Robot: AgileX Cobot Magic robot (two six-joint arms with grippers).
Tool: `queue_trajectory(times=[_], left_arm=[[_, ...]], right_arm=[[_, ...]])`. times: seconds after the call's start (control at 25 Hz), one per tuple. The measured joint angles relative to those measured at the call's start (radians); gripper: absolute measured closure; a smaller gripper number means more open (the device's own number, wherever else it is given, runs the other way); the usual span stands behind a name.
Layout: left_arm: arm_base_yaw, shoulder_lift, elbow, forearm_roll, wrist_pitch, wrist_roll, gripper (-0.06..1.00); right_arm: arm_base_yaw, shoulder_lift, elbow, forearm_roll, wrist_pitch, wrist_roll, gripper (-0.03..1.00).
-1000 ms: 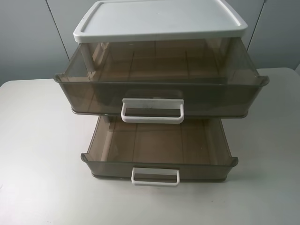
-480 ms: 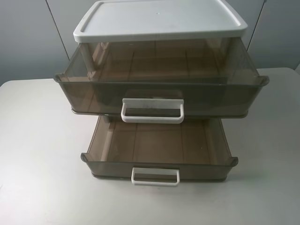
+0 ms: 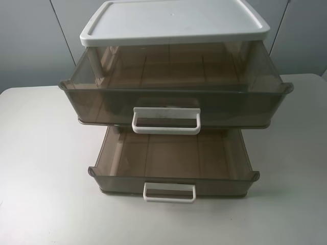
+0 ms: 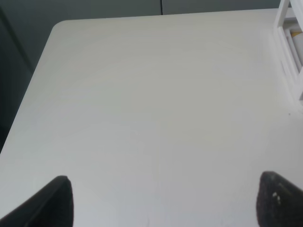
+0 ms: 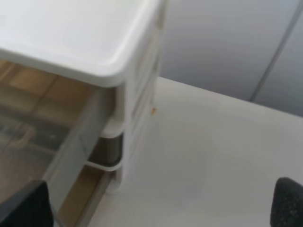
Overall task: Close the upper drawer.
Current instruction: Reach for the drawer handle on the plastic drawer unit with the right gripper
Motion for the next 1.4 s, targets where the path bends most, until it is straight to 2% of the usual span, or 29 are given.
queue_trajectory(times=[0.2, 0.36, 0.48, 0.64, 0.8, 0.96, 1.16, 1.4], left_arm=[[0.0, 0.0, 0.0, 0.0, 0.0, 0.0, 0.2], [0.0, 0.0, 0.0, 0.0, 0.0, 0.0, 0.2], [0.0, 0.0, 0.0, 0.0, 0.0, 0.0, 0.2], [0.0, 0.0, 0.0, 0.0, 0.0, 0.0, 0.2], [0.0, 0.0, 0.0, 0.0, 0.0, 0.0, 0.2], [0.0, 0.0, 0.0, 0.0, 0.0, 0.0, 0.2], [0.0, 0.0, 0.0, 0.0, 0.0, 0.0, 0.2], [0.0, 0.0, 0.0, 0.0, 0.0, 0.0, 0.2]], right_arm=[[0.224, 0.159, -0.097, -0.007, 0.006, -0.096, 0.27], [0.489, 0.26, -0.148, -0.059, 0.017, -0.112, 0.27], [0.641, 0.317, -0.176, -0.075, 0.038, -0.12, 0.27], [0.777, 0.4, -0.183, -0.079, 0.08, -0.14, 0.27], [0.864, 0.457, -0.183, -0.076, 0.088, -0.152, 0.27], [0.914, 0.515, -0.183, -0.012, 0.091, -0.195, 0.27], [0.924, 0.592, -0.183, 0.019, 0.13, -0.225, 0.27], [0.924, 0.674, -0.183, 0.019, 0.133, -0.231, 0.27]])
